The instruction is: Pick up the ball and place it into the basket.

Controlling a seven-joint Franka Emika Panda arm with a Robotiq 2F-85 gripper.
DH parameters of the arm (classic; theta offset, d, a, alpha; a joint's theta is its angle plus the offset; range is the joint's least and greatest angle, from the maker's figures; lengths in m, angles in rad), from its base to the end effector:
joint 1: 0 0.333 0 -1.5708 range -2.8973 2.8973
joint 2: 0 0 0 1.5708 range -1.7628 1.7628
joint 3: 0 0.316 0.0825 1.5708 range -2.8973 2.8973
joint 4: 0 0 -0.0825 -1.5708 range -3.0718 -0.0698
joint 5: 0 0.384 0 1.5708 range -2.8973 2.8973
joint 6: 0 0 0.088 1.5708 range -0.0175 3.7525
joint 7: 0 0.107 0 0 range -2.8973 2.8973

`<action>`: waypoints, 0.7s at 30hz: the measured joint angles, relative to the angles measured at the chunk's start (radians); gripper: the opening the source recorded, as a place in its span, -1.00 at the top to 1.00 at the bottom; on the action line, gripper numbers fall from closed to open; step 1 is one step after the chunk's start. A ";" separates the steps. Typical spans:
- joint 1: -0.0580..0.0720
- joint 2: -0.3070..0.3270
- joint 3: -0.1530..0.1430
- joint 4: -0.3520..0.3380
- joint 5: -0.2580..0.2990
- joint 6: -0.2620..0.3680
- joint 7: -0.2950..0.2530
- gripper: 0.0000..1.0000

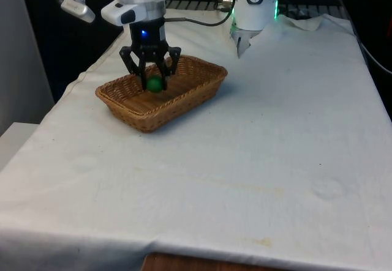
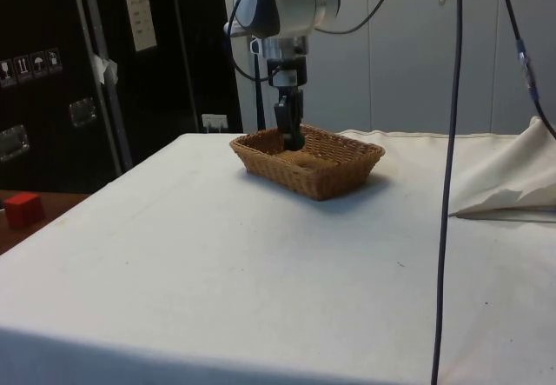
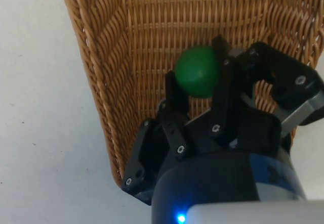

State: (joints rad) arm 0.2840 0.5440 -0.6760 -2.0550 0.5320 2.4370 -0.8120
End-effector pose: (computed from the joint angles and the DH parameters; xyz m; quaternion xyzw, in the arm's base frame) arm 0.5472 -0.2190 0.2207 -0.9992 -0.0387 -0.0068 0.0002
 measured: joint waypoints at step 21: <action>0.006 0.000 -0.009 0.003 -0.002 0.000 0.001 1.00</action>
State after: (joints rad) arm 0.2900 0.5440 -0.6850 -2.0520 0.5300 2.4370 -0.8110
